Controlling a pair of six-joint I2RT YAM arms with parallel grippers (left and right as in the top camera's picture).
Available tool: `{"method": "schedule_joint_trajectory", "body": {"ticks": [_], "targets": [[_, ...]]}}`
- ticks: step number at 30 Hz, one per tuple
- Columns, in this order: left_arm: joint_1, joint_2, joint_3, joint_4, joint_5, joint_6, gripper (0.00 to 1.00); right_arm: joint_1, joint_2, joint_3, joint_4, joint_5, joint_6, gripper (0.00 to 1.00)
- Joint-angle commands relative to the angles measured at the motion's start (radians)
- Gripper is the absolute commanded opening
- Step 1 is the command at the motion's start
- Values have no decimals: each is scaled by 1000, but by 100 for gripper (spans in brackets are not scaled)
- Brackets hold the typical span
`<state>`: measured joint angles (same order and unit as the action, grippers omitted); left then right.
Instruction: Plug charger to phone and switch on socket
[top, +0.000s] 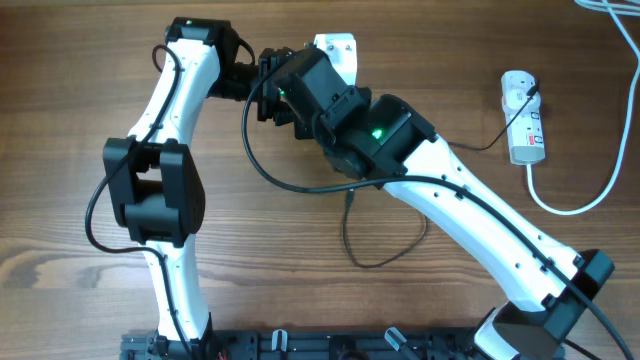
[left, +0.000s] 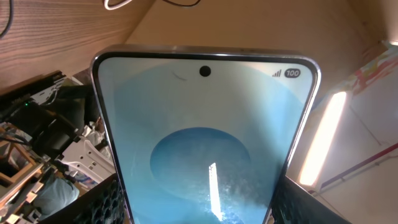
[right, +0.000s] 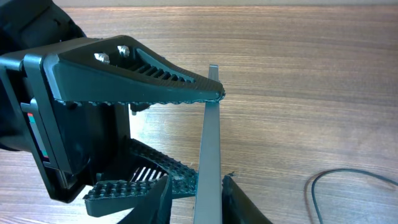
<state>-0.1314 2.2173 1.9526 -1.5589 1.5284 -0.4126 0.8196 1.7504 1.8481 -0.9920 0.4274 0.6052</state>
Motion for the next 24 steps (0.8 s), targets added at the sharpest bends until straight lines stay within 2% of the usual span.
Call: {"method": "schedule_joint_trajectory", "body": {"ticks": [1, 13, 16, 18, 19, 24], "targets": [[5, -43, 0, 2, 48, 16, 67, 6, 8, 22, 4, 18, 2, 22], [5, -43, 0, 2, 48, 16, 70, 6, 8, 22, 4, -9, 14, 5], [5, -43, 0, 2, 48, 16, 80, 6, 7, 22, 2, -10, 56, 5], [5, -43, 0, 2, 48, 16, 97, 6, 7, 22, 3, -10, 121, 5], [5, -43, 0, 2, 48, 16, 100, 6, 7, 22, 6, -9, 153, 4], [5, -43, 0, 2, 48, 16, 100, 3, 6, 22, 35, 14, 443, 4]]}}
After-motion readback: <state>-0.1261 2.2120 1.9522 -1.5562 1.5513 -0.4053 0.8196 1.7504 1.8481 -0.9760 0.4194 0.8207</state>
